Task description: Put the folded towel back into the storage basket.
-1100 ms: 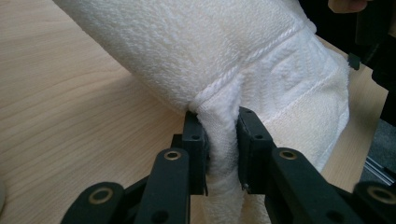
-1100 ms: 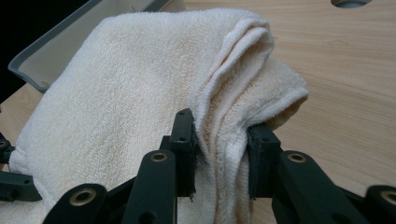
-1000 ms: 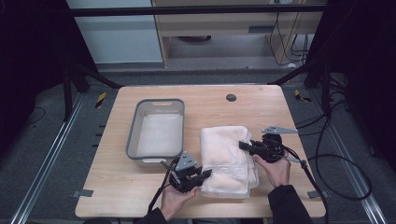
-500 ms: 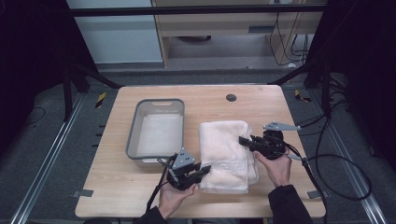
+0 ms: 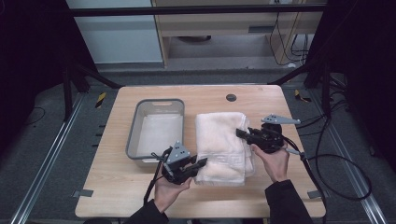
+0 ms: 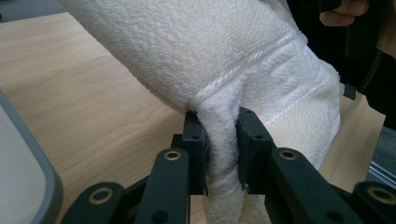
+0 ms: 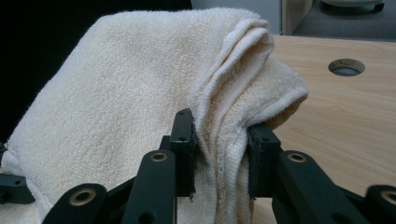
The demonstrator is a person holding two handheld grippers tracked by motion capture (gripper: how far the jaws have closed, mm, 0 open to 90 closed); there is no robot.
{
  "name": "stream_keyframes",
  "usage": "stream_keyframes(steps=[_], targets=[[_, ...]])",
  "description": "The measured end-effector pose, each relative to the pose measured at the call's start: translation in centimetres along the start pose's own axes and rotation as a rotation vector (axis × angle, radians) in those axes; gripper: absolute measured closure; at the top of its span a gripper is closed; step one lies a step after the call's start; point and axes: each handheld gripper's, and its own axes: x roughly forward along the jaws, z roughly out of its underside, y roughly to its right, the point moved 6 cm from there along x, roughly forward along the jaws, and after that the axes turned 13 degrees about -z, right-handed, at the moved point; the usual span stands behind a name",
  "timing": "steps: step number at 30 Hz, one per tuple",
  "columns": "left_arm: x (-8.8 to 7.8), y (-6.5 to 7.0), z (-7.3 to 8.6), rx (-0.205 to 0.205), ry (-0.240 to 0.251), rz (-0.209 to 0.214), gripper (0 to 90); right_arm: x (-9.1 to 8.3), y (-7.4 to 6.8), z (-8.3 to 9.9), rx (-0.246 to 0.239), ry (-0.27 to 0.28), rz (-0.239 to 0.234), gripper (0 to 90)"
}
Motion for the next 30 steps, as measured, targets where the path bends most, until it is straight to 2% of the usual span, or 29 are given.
stream_keyframes(steps=[17,30], targets=[[-0.9,-1.0,-2.2,0.018,0.041,-0.025,75.2,0.4,-0.6,-2.7,-0.043,0.035,0.007,69.0],[-1.9,-2.1,-3.9,0.029,0.079,-0.050,75.2,0.7,-1.5,-5.1,-0.077,0.069,0.007,69.0]])
